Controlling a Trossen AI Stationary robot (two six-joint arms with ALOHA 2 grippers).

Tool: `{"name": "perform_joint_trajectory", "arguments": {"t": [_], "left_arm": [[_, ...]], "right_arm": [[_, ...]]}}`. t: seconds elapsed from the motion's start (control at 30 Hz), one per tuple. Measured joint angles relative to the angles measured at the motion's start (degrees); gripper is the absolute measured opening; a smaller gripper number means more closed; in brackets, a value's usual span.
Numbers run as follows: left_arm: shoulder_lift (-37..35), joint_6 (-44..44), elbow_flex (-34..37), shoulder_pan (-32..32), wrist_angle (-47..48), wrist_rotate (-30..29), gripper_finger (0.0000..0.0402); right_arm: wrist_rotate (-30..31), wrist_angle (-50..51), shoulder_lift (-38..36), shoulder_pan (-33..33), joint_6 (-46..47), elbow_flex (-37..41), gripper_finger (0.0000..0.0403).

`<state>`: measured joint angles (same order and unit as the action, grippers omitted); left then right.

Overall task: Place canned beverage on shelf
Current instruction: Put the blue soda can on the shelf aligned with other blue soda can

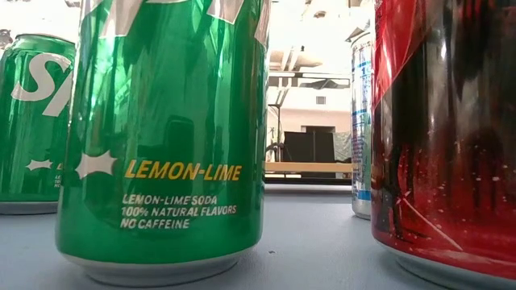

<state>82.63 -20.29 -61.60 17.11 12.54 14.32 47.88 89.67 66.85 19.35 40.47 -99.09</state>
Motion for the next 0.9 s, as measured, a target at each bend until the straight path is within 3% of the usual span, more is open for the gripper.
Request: {"name": "perform_joint_trajectory", "arguments": {"t": [0.9], "left_arm": [[-0.01,4.33,0.01,0.62,-4.83,4.73,0.0229]], "right_arm": [[0.04,0.33,-0.01,0.0,-0.02,0.0,0.0317]]}}
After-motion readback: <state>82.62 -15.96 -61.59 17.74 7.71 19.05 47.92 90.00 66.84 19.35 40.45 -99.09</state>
